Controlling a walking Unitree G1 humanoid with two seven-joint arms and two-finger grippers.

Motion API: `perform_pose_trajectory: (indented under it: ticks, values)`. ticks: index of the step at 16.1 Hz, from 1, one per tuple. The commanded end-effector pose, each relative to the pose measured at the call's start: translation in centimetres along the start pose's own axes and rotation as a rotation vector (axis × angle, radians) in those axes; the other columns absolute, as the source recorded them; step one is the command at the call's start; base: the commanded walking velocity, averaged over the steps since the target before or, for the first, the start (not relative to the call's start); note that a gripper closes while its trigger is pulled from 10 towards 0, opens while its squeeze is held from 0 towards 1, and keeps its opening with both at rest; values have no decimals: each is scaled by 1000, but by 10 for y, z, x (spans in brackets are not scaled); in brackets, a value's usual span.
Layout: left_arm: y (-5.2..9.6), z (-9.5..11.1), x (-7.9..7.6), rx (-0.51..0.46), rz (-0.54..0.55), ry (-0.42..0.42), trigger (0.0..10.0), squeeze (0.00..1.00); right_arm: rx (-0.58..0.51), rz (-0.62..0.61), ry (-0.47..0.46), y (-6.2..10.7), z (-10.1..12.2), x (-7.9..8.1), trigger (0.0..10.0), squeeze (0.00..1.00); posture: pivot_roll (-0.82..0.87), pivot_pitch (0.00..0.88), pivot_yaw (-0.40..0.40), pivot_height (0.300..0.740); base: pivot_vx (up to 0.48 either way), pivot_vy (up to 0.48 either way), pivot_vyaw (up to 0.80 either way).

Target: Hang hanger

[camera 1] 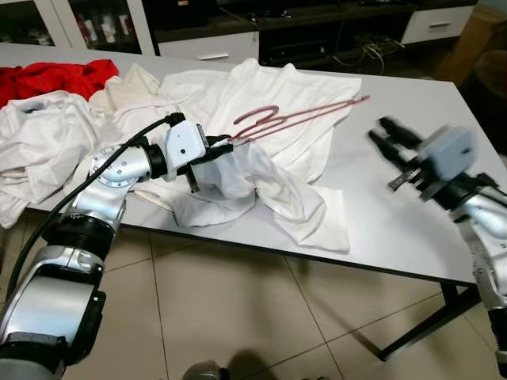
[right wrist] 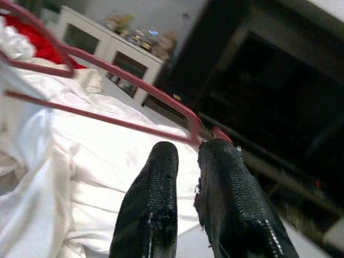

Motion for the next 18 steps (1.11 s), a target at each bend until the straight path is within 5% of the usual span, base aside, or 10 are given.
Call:
perform_pose_trajectory:
  ticks: [1, 4, 6, 7, 8, 10, 12, 14, 16, 18]
  values:
    - [2, 0, 3, -15, 27, 20, 2588, 0, 39, -15, -49, 4, -8, -1, 10000, 0, 116, 0, 32, 740, 0, 0, 0]
    - [1, -2, 2, -36, 54, 62, 2431, 0, 72, 123, -181, 3, -11, 34, 10000, 992, 118, 0, 34, 740, 0, 0, 0]
    - [2, -3, 1, -37, 58, 67, 2314, 0, 57, 175, -224, -1, -5, 50, 10000, 1000, 118, 0, 35, 740, 0, 0, 0]
    - [2, -5, 0, -39, 64, 75, 2118, 0, 51, 238, -263, -10, 1, 76, 10000, 894, 119, 0, 36, 740, 0, 0, 0]
    - [2, -5, 0, -44, 68, 79, 1922, 0, 45, 250, -288, -20, 6, 90, 10000, 0, 124, 1, 34, 740, 0, 0, 0]
    - [1, -4, -2, -53, 68, 81, 1765, 0, 22, 244, -330, -29, 15, 94, 10000, 0, 128, 1, 29, 740, 0, 0, 0]
    - [1, -5, -5, -59, 66, 83, 1686, 0, 7, 247, -365, -36, 22, 96, 10000, 1000, 127, 2, 24, 740, 0, 0, 0]
    - [0, -5, -7, -67, 64, 86, 1647, 0, 18, 252, -353, -41, 21, 102, 10000, 1000, 126, 5, 17, 740, 0, 0, 0]
    - [-2, -4, -12, -84, 55, 84, 1529, 0, 71, 264, -351, -45, 10, 111, 10000, 0, 128, 10, 11, 740, 0, 0, 0]
    - [-3, -2, -14, -98, 50, 78, 1490, 0, 110, 269, -367, -47, 3, 115, 10000, 0, 128, 13, 6, 740, 0, 0, 0]
Point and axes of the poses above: a point about 5 cm out from each wrist's last joint towards the gripper, its own y axis pointing back from the gripper into the wrist, its own z axis along the axis of the wrist's last joint, x = y × z, the point moved 3 cm from there along -y, pointing out of the wrist towards the gripper, and after that the axes turned 14 degrees about y, right-handed, at the moved point
